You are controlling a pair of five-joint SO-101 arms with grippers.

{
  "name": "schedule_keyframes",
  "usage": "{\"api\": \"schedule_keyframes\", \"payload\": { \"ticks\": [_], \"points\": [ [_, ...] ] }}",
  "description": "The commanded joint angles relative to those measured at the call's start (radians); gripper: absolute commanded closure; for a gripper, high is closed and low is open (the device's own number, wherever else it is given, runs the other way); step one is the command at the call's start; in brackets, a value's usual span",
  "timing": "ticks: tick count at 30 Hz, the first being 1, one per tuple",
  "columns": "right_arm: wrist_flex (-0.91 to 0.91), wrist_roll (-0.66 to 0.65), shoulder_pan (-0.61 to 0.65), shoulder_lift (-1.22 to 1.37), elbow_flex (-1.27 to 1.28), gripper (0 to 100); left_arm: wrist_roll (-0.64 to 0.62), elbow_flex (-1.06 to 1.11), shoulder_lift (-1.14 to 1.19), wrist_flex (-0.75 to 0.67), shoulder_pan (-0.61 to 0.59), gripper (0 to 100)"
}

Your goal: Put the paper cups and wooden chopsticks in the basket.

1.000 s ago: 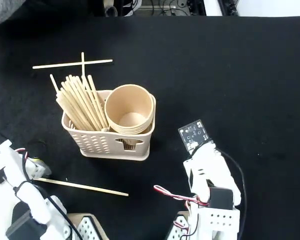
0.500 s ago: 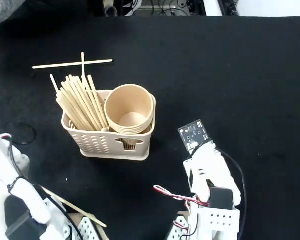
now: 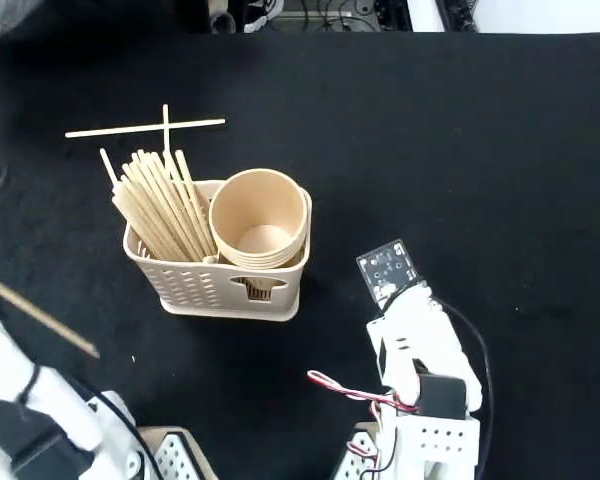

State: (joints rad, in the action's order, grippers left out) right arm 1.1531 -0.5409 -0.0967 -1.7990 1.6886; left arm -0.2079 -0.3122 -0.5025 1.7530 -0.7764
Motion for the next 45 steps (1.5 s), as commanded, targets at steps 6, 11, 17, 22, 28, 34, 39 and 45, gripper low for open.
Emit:
{"api": "schedule_keyframes", "payload": {
  "ticks": [6,11,17,22,28,34,39,45],
  "points": [
    [0.005,-0.006,0.006,-0.068,-0.002,98.5,-0.011,-0.553,-0.015,0.003,0.367,97],
    [0.005,-0.006,0.006,-0.068,-0.002,98.5,-0.012,-0.817,-0.014,0.005,0.601,97],
    [0.005,-0.006,0.006,-0.068,-0.002,98.5,-0.005,-0.819,-0.005,0.006,0.785,97],
    [0.005,-0.006,0.006,-0.067,-0.002,98.5,-0.005,-0.644,-0.015,0.006,0.796,97],
    [0.005,-0.006,0.006,-0.067,-0.002,98.5,-0.003,-0.437,-0.015,0.005,0.791,97],
    [0.005,-0.006,0.006,-0.067,-0.002,98.5,-0.003,-0.351,-0.015,0.005,0.789,97],
    [0.005,-0.006,0.006,-0.067,-0.002,98.5,-0.003,-0.297,-0.015,0.005,0.789,97],
    [0.005,-0.006,0.005,-0.067,-0.002,98.5,-0.005,-0.259,-0.017,0.008,0.789,82]
  ]
}}
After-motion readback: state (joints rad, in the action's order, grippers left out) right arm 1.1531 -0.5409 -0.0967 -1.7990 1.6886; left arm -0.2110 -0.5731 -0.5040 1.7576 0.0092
